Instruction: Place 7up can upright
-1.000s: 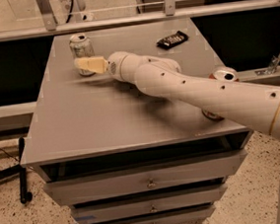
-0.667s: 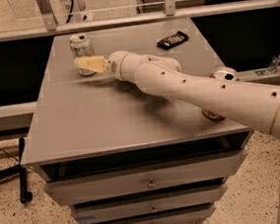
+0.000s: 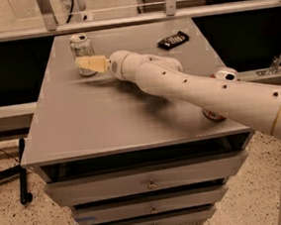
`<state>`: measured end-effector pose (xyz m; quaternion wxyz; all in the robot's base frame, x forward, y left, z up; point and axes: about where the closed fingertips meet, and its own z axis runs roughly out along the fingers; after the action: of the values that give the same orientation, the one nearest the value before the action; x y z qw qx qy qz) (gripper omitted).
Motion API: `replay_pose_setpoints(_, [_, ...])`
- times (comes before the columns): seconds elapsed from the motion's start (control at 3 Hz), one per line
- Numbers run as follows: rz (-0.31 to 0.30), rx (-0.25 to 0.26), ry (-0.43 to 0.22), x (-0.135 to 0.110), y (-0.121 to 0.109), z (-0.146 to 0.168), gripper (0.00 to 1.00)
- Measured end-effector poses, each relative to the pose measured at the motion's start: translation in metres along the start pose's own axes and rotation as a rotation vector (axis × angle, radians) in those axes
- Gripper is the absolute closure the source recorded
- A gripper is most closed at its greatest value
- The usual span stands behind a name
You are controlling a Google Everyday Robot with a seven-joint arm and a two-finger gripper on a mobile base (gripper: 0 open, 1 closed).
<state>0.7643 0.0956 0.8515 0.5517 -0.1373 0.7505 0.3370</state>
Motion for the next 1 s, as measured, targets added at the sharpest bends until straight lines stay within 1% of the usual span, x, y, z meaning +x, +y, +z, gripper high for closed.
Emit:
replay_pose_setpoints(0.33, [0.0,0.0,0.0,0.0,0.0,0.0,0.16])
replay_pose_setpoints(0.67, [-0.128,-0.03,-0.065,-0.018,0.029,-0.025,0.21])
replay_pose_setpoints(1.0, [-0.273,-0.071,-0.117,-0.031,0.072,-0.055,0.03])
